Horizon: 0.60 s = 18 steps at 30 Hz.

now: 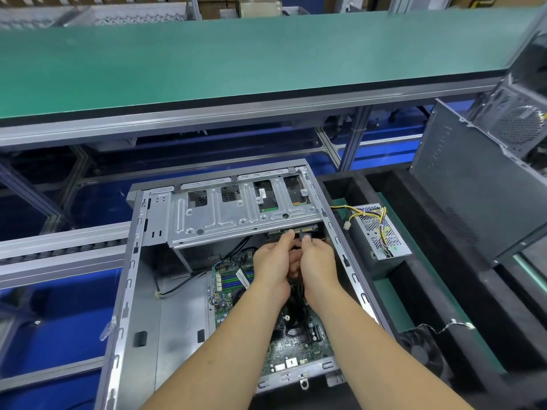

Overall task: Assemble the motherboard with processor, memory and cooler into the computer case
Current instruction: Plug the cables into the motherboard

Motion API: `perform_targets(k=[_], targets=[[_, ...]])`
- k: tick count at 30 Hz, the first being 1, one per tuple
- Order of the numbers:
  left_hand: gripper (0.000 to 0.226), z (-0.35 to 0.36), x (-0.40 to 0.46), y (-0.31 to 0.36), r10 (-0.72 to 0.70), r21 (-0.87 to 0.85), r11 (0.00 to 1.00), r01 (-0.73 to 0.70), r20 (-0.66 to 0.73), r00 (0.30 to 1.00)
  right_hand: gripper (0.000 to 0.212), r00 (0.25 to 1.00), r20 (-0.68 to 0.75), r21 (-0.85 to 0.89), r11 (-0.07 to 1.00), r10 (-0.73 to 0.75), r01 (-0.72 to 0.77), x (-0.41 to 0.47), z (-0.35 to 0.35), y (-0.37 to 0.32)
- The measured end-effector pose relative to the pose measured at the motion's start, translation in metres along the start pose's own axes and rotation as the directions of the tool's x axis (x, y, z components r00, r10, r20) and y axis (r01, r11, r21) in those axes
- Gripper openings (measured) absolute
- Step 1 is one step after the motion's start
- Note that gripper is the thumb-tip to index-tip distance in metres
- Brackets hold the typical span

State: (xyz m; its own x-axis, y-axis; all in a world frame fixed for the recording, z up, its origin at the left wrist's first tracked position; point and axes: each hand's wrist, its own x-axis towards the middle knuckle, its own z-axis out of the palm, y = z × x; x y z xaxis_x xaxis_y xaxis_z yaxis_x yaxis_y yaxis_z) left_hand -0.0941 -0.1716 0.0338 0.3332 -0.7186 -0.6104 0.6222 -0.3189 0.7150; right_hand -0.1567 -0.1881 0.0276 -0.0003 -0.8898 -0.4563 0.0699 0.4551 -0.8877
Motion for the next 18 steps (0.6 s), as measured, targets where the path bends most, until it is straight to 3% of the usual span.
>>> perform_targets(k=[18], targets=[[0.017,0.0002,0.0007,0.0008,0.027,0.0,1.0,-0.027,-0.033,0.999,0.028,0.998,-0.042,-0.093,0.995,-0.043,0.039,-0.0009,-0.0038,-0.002]])
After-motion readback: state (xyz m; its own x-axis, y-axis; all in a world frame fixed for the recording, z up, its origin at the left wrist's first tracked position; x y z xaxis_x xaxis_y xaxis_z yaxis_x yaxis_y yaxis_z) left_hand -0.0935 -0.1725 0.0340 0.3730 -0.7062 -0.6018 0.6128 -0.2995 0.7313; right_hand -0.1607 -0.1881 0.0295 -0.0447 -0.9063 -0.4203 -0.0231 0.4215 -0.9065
